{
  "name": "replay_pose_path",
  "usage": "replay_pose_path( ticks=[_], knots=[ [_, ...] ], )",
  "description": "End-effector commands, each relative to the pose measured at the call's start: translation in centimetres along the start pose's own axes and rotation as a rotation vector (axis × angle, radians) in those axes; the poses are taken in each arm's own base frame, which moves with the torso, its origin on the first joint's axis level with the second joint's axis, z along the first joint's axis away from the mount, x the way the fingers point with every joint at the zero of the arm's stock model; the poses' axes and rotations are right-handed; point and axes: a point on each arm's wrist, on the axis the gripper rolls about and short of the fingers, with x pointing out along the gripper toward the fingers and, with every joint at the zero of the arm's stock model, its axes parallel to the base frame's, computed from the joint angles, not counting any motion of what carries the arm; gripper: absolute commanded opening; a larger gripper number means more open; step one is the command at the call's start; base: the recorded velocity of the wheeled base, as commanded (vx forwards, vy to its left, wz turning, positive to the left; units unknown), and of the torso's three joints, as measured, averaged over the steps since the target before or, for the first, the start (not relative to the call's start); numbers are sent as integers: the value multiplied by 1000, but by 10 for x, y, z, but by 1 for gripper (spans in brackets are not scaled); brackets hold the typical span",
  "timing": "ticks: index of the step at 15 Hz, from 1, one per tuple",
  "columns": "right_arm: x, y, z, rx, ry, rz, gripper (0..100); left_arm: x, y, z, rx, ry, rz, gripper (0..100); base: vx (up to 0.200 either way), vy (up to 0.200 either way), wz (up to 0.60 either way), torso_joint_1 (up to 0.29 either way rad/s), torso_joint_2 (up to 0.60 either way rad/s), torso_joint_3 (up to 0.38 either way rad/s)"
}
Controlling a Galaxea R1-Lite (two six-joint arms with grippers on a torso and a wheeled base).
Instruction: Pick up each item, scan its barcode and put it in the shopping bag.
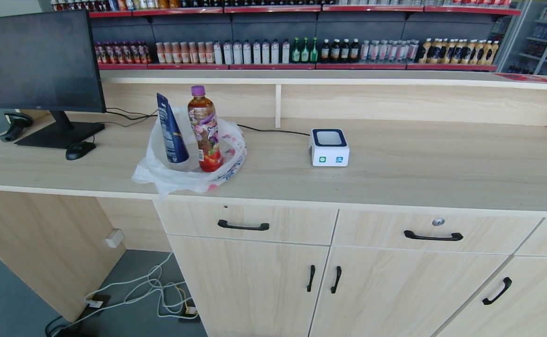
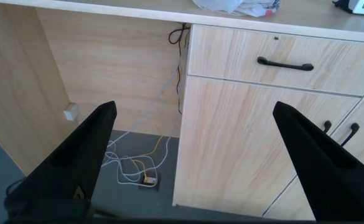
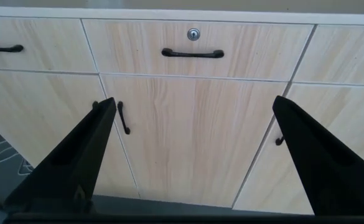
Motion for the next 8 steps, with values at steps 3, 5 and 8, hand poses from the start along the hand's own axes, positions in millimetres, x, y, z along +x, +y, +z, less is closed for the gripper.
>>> replay_pose_path(
  ticks=[3,5,8],
  knots=[
    [0,0,0,-21,3,1,100,0,0,0,0,-1,0,100,0,0,0,0,0,0],
    [0,0,0,-7,3,1,100,0,0,0,0,-1,0,100,0,0,0,0,0,0],
    [0,0,0,5,3,1,100,0,0,0,0,-1,0,100,0,0,0,0,0,0]
  ],
)
